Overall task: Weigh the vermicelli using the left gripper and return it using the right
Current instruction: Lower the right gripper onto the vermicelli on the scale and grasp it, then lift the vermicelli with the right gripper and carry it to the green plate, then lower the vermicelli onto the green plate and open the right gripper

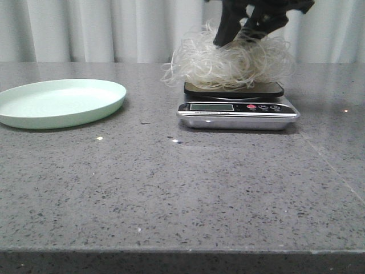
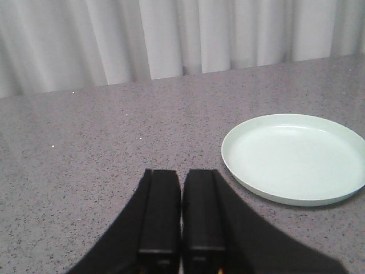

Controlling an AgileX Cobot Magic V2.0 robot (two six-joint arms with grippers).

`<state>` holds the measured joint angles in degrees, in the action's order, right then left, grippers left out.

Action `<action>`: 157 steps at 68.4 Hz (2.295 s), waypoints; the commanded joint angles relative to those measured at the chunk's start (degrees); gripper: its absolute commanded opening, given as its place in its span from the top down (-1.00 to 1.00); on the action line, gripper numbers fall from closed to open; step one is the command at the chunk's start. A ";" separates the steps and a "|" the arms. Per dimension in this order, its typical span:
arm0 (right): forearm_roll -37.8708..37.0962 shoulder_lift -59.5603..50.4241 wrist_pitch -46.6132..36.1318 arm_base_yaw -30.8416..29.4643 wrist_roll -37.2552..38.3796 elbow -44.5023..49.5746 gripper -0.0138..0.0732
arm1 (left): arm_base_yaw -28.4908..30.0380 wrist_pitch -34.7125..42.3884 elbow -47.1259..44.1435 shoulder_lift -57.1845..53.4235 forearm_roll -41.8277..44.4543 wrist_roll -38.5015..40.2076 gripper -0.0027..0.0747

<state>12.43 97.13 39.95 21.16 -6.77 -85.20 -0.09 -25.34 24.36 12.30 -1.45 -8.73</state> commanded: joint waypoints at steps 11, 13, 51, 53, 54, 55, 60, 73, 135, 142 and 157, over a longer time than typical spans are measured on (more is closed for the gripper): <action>-0.17 -10.89 -4.63 -0.08 -0.23 -1.69 0.34 | 0.01 4.74 1.46 0.58 -0.18 0.43 0.58; -0.17 -11.69 -4.92 -0.08 -0.23 -1.69 0.34 | 0.01 4.74 1.46 0.58 -0.18 0.43 0.58; -0.11 -9.24 -9.59 13.15 -0.23 -15.10 0.34 | 0.01 4.74 1.46 0.58 -0.18 0.43 0.58; -0.11 -7.95 -10.03 14.29 -0.23 -16.04 0.34 | 0.01 4.74 1.46 0.58 -0.18 0.43 0.58; -0.11 -7.95 -10.16 14.58 -0.23 -16.28 0.34 | 0.01 4.74 1.46 0.58 -0.18 0.43 0.58; -0.11 -6.61 -10.69 15.69 -0.23 -17.13 0.34 | 0.01 4.74 1.46 0.58 -0.18 0.43 0.58; -0.11 -3.70 -12.39 18.48 -0.23 -19.14 0.34 | 0.01 4.74 1.46 0.58 -0.18 0.43 0.58; -0.11 5.95 -14.55 22.95 -0.23 -23.22 0.34 | 0.01 4.74 1.46 0.58 -0.18 0.43 0.58; -0.11 17.33 -14.39 23.23 -0.23 -23.38 -0.19 | 0.01 4.37 1.46 0.58 -0.18 0.43 0.58; -0.16 15.86 -13.31 23.03 -0.23 -23.38 -0.44 | 0.01 4.37 1.46 0.58 -0.18 0.43 0.58; -0.16 9.82 -10.70 22.13 -0.23 -23.38 -0.46 | 0.01 4.37 1.46 0.58 -0.18 0.43 0.58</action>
<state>12.00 114.03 31.61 44.22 -6.77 -106.57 -0.09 -25.33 24.36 12.30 -1.45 -8.73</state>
